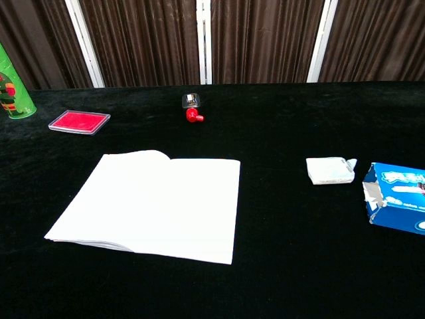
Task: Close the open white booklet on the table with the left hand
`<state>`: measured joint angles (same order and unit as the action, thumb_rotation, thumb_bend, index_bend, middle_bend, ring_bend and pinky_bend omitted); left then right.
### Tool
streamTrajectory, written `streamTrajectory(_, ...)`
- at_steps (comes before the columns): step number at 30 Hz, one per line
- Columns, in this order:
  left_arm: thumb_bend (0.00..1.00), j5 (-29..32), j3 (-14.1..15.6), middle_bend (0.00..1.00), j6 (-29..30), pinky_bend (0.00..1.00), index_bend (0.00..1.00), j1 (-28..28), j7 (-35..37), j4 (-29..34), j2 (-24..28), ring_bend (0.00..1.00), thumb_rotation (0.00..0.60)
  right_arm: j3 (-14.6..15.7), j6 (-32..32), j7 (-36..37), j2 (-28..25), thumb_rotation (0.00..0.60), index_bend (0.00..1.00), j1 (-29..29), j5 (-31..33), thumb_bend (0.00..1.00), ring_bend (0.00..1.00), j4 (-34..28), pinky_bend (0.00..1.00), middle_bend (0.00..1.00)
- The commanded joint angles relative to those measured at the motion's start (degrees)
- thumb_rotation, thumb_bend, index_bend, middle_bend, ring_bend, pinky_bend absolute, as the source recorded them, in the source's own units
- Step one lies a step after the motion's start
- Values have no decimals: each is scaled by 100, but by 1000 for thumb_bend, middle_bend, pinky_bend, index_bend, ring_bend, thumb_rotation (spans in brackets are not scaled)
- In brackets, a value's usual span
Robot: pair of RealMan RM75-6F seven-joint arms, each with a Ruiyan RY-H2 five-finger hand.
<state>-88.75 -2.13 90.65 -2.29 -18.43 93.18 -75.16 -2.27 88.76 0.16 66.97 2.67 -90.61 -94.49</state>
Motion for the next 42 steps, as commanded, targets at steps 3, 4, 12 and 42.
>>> streamTrajectory(3,157,6,6,0,-18,0,0,-4,1,2,0,0,600,7,-15,12,-8,600,0,-4,10,85,0,-13,0,0)
streamTrajectory(4,157,8,5,0,-23,0,0,-7,4,3,1,0,600,8,-20,10,-11,600,0,-4,15,85,0,-13,0,0)
streamTrajectory(12,158,-17,11,0,-25,0,0,-15,23,10,6,0,600,28,-33,-8,-22,600,0,-8,-2,85,0,-36,0,0)
streamTrajectory(42,259,241,104,0,-1930,0,0,-1069,-1561,-473,-1282,0,600,-27,-123,101,-148,600,0,10,130,85,0,-150,0,0)
